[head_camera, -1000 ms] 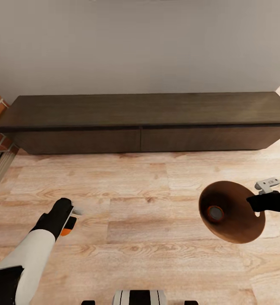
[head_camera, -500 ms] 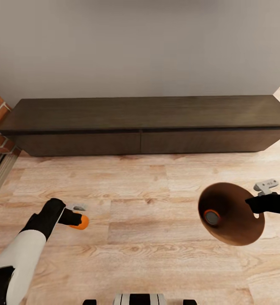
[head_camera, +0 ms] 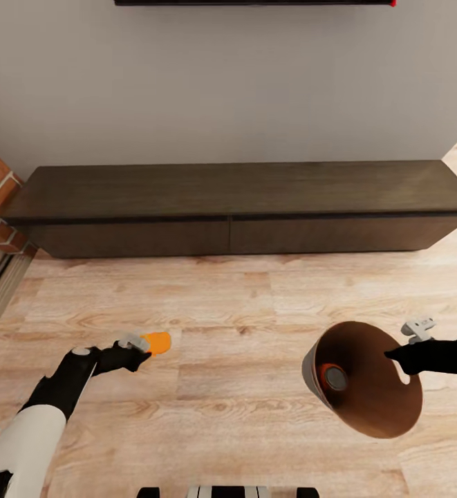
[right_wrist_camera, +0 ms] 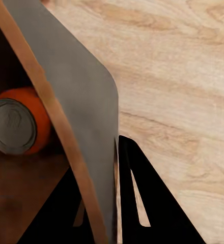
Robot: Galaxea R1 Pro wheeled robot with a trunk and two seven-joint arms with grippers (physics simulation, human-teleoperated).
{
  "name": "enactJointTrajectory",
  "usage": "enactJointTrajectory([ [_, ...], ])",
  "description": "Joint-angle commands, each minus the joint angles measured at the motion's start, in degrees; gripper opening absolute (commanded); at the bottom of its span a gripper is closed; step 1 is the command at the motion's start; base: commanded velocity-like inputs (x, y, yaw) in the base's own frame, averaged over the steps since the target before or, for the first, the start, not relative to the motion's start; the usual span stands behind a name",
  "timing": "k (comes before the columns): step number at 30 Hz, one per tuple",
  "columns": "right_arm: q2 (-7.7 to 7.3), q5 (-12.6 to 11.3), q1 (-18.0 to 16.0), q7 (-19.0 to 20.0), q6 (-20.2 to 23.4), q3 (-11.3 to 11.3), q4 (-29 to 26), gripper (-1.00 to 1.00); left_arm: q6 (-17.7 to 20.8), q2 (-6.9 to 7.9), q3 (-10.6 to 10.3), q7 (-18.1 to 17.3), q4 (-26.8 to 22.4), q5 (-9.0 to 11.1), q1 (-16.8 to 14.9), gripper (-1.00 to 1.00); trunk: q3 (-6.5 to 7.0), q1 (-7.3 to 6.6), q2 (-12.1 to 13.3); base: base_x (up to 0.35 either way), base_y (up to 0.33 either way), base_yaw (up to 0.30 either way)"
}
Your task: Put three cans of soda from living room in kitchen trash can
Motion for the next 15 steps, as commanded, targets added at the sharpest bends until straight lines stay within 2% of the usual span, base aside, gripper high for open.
enactJointTrajectory([
  [1, 0.47, -0.7, 0.5, 0.4, 0.7, 0.0, 0.0, -1.0, -2.5, -0.16, 1.5, 0.5, -1.0, 0.1, 1.2, -1.0, 0.2, -0.23, 0.4, 0.0, 0.0, 0.0],
  [4, 2.17, -0.7, 1.2, 0.3, 0.3, 0.0, 0.0, -1.0, -4.8, -0.44, 3.3, 0.6, -6.7, 0.3, 3.2, -1.0, 0.73, -0.89, 1.6, 0.0, 0.0, 0.0],
  [6, 2.83, -0.6, 1.3, 0.0, -0.3, 0.3, 0.0, -1.0, -4.3, -0.72, 3.8, -1.5, -11.0, 0.4, 4.8, -1.0, 1.09, -1.33, 2.4, 0.0, 0.0, 0.0],
  [8, 4.46, -0.5, 1.2, -1.1, -0.5, 0.6, 0.0, -1.0, -1.6, -0.86, 4.0, -6.9, -16.8, 0.5, 5.5, -1.0, 1.45, -1.76, 3.2, 0.0, 0.0, 0.0],
  [10, 5.28, -0.5, 1.1, -1.7, -0.5, 0.7, 0.1, -1.0, 0.3, -0.92, 4.1, -9.7, -20.3, 0.5, 5.7, -1.0, 1.81, -2.2, 4.0, 0.0, 0.0, 0.0],
  [11, 6.13, -0.6, 0.8, -2.5, -0.6, 0.9, 0.4, -1.0, 4.1, -0.97, 4.1, -13.3, -25.5, 0.5, 5.9, -1.0, 1.99, -2.42, 4.4, 0.0, 0.0, 0.0],
  [13, 6.56, -0.6, 0.3, -2.9, -0.6, 1.5, 1.1, -1.0, 7.6, -0.96, 4.1, -16.6, -30.4, 0.5, 6.0, -1.0, 2.35, -2.86, 5.2, 0.0, 0.0, 0.0],
  [15, 6.88, -0.7, -1.9, -3.2, -0.6, 2.6, 3.2, -1.0, 11.1, -0.95, 4.1, -20.6, -35.0, 0.4, 6.0, -1.0, 2.71, -3.3, 6.0, 0.0, 0.0, 0.0],
])
